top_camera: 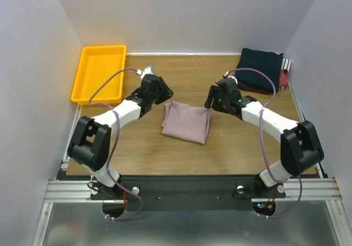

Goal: Fold and stack the tank tops
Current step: Fold the tank top, then neatly place the folded tank top to the corner

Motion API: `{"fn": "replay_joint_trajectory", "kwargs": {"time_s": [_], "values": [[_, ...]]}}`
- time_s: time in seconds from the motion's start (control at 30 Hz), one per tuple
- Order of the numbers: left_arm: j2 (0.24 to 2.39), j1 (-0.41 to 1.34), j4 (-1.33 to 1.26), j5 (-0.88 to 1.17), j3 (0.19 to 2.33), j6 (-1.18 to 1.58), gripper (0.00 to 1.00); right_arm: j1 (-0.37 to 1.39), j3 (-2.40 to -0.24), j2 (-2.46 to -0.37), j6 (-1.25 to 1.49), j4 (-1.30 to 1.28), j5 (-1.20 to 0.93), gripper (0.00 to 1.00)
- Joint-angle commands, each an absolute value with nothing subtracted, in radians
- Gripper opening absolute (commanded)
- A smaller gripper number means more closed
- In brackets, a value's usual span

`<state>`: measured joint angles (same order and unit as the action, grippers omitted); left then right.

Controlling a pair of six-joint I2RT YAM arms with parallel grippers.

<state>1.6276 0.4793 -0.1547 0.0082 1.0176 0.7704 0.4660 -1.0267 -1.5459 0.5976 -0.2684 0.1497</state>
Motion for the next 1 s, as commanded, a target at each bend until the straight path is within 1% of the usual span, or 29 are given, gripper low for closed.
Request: {"fn": "replay_joint_trajectory", "kwargs": {"time_s": [0.0, 0.03, 0.1, 0.17, 0.2, 0.23, 0.43, 0.7, 0.77, 0.83, 0.9, 0.97], "values": [[1.514, 0.468, -0.046, -0.119, 1.084, 0.733, 0.52, 0.483, -1.016, -1.460, 0.603, -0.232, 0.138, 0.71], [1.513, 0.466, -0.016, -0.167, 1.086, 0.744, 0.51, 0.494, -0.996, -1.460, 0.607, -0.232, 0.143, 0.71], [1.522, 0.465, 0.017, -0.170, 1.074, 0.761, 0.48, 0.523, -0.985, -1.468, 0.614, -0.229, 0.152, 0.67], [1.525, 0.465, -0.023, -0.132, 1.036, 0.776, 0.43, 0.537, -0.982, -1.500, 0.618, -0.227, 0.161, 0.64], [1.526, 0.468, -0.046, -0.112, 1.022, 0.778, 0.38, 0.540, -0.982, -1.515, 0.620, -0.226, 0.164, 0.63], [1.529, 0.478, -0.081, -0.083, 1.003, 0.767, 0.37, 0.541, -0.986, -1.541, 0.626, -0.222, 0.176, 0.63], [1.623, 0.514, -0.092, -0.064, 1.025, 0.712, 0.36, 0.535, -1.043, -1.657, 0.611, -0.224, 0.277, 0.63], [1.791, 0.520, -0.066, -0.107, 1.094, 0.675, 0.37, 0.503, -1.052, -1.739, 0.620, -0.225, 0.281, 0.61], [1.816, 0.520, -0.046, -0.132, 1.117, 0.680, 0.38, 0.497, -1.049, -1.750, 0.623, -0.225, 0.276, 0.56], [1.842, 0.520, -0.043, -0.141, 1.126, 0.680, 0.38, 0.485, -1.042, -1.749, 0.626, -0.224, 0.272, 0.44], [1.862, 0.520, -0.034, -0.147, 1.141, 0.681, 0.38, 0.479, -1.034, -1.744, 0.623, -0.224, 0.264, 0.43], [1.873, 0.520, -0.026, -0.149, 1.149, 0.684, 0.38, 0.474, -1.037, -1.738, 0.617, -0.224, 0.259, 0.39]]}}
